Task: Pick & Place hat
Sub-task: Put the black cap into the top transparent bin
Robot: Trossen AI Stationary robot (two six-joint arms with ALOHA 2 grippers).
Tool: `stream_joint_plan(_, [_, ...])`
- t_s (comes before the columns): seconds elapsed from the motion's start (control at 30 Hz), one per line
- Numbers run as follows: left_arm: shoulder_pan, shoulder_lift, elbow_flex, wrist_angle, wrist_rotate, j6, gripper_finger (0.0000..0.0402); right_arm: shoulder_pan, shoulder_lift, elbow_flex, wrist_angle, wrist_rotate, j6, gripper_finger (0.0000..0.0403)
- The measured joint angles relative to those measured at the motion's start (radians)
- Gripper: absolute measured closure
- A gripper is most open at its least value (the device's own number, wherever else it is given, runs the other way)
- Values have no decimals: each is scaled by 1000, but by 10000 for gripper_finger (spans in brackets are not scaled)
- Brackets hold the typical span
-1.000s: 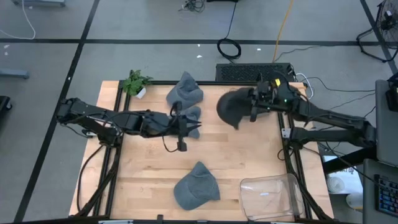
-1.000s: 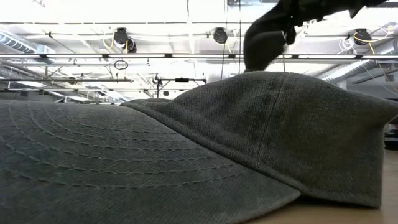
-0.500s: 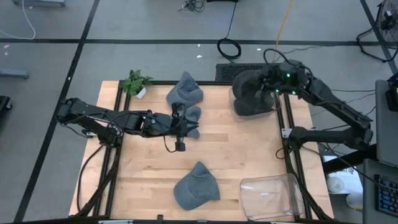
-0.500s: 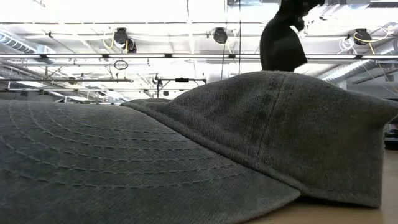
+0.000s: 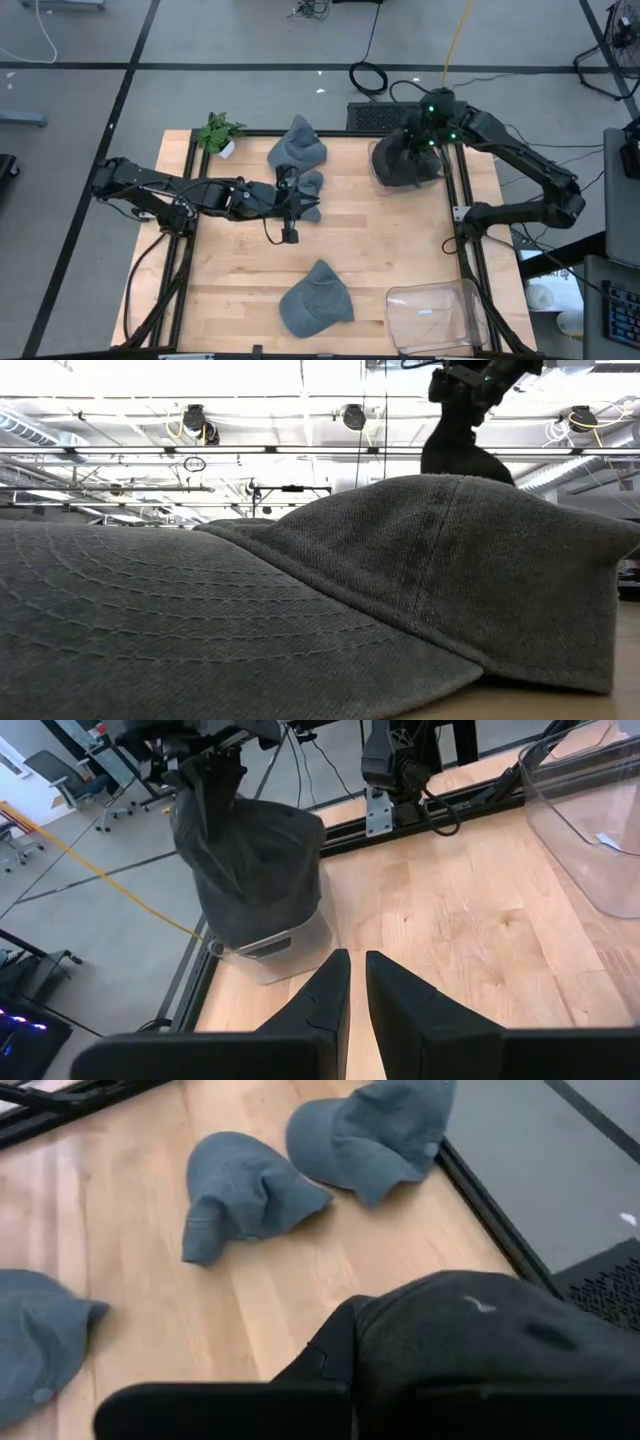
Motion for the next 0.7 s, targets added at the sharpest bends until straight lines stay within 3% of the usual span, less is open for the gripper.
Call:
stream_joint_plan(0.1, [0, 0, 0, 0, 0, 0, 355, 0, 19, 0, -2, -15, 2, 403])
stream_joint_plan(0.23, [0, 0, 0, -1, 0, 0, 355, -2, 45, 0, -34, 44, 22, 403])
stream_joint_plan(0.5, [0, 0, 0, -16, 0, 0, 355, -3, 56, -30, -77, 330, 45, 403])
stream_joint_plan(0.7, [0, 0, 0, -26, 0, -1, 355, -7, 56, -119, -29, 352, 36, 403])
